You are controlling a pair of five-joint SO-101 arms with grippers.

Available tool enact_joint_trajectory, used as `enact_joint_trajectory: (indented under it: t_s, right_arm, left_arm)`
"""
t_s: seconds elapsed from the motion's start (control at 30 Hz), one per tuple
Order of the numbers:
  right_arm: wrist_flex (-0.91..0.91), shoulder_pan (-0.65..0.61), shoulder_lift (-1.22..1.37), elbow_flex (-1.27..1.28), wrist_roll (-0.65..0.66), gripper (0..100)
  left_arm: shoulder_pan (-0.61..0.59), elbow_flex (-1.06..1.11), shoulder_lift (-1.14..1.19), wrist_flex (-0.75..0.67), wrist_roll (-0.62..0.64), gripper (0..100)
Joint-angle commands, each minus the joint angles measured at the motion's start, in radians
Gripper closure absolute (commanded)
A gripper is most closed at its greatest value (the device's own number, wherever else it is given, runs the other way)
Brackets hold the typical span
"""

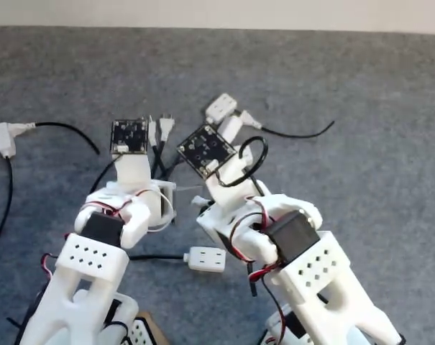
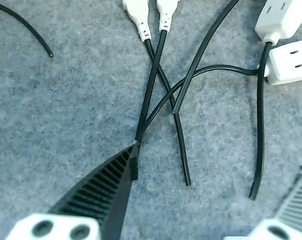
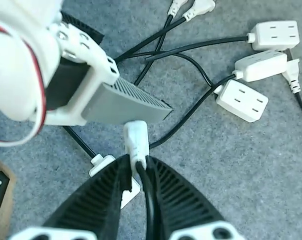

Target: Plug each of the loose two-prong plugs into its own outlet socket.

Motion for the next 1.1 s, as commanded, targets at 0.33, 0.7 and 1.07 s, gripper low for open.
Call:
enact_joint_trajectory:
  t_s: [0.33, 0.7, 1.07]
  right_arm:
    - [0.168, 0.085, 0.191, -0.077, -0.014, 99.4]
    - [0.432, 0.077, 0.297, -0.153, -0.244, 99.4]
    - [0.404, -0.047, 0.383, -0.217, -0.172, 99.4]
  left_arm:
    - [-0.432, -0.148, 0.002, -0.009, 0.028, 54]
    - [-0.648, 0.010, 0.002, -0.196, 0.055, 58]
    - [-0.633, 0.048, 0.002, -0.218, 0.051, 58]
